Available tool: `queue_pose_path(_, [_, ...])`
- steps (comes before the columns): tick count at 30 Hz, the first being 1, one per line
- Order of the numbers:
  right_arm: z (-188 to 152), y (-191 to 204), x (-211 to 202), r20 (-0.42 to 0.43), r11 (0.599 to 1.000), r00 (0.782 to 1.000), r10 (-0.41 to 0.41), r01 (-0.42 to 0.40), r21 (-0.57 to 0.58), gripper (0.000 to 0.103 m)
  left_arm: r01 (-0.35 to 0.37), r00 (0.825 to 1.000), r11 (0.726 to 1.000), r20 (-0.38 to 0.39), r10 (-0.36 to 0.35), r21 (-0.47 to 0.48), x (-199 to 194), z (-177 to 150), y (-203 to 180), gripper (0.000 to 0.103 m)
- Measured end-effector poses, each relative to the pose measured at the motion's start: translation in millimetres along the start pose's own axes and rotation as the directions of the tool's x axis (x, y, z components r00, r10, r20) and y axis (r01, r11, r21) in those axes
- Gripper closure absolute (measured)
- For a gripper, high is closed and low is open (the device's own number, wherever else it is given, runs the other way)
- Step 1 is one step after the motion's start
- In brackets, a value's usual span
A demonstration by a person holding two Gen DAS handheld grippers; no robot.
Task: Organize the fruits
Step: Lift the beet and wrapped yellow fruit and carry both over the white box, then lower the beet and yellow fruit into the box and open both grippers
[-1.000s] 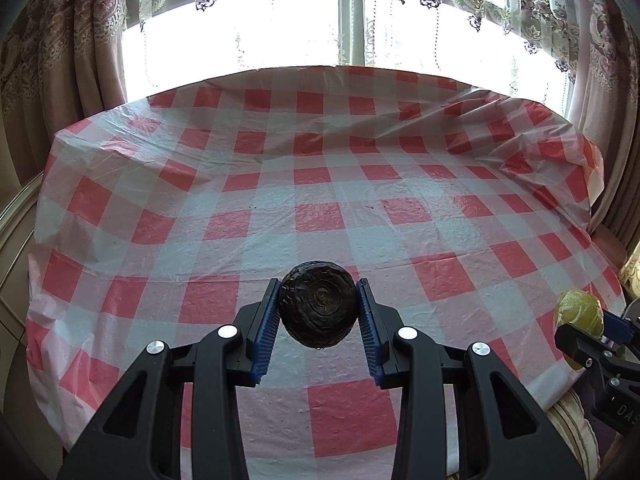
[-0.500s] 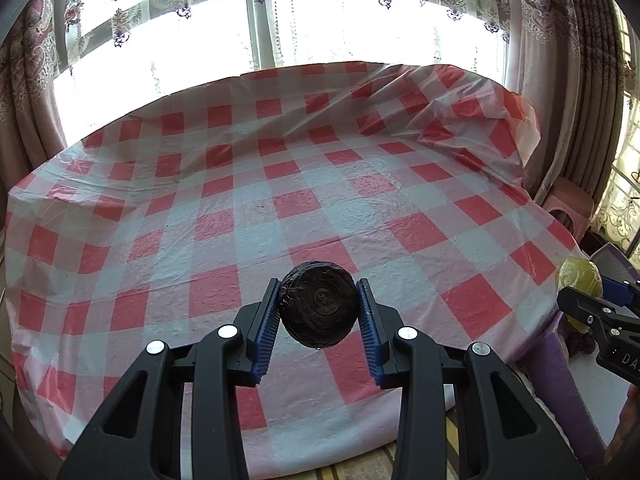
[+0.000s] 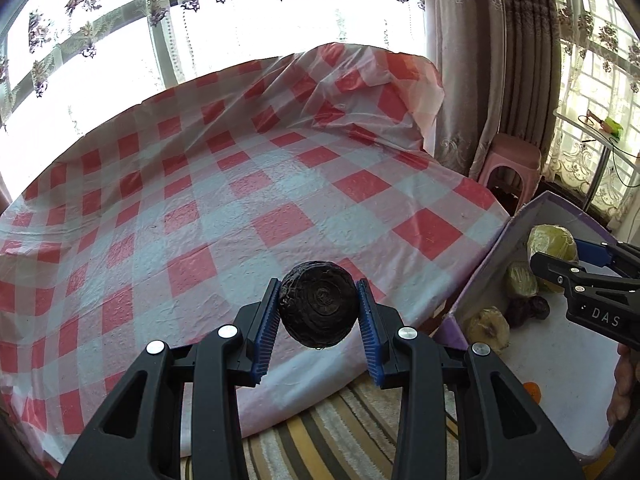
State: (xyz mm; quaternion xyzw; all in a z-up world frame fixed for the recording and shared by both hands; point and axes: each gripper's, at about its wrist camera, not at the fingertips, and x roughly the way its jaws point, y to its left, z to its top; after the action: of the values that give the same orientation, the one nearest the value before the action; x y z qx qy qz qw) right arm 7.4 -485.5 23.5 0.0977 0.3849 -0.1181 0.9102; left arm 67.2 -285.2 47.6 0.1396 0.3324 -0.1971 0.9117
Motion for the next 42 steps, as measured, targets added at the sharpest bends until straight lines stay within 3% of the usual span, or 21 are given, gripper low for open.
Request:
queue_pose_path(15, [-15,-83,-9,-0.011,0.986,0.990,-0.139,0.139,0.091,0.043,0.158,0.987,0.973,-0.055,-0.151,0.165,11,-4,-98,0.068])
queue_pose_path(26, [-27,-109,-11,-0.059,0.959,0.958,-0.282,0.283,0.005,0.043,0.244,0.968,0.936,-0.120,-0.220,0.254,23,-8,-147,0.068])
queue_pose_path(34, [-41,-111,12,-0.135,0.948,0.939,-0.315,0.307,-0.078,0.043,0.335,0.933,0.901,-0.229,-0.277,0.275,45,-11,-179,0.068])
queue_pose_path(40, [-42,-107,22,-0.140,0.949,0.940,-0.313,0.302,-0.093,0.042,0.370,0.912,0.878,-0.301,-0.280,0.304,57,-18,-198,0.068])
queue_pose_path(42, [-41,-107,27,-0.157,0.952,0.940,-0.302,0.289,-0.098,0.042,0.395,0.895,0.870,-0.338,-0.291,0.296,63,-20,-205,0.068])
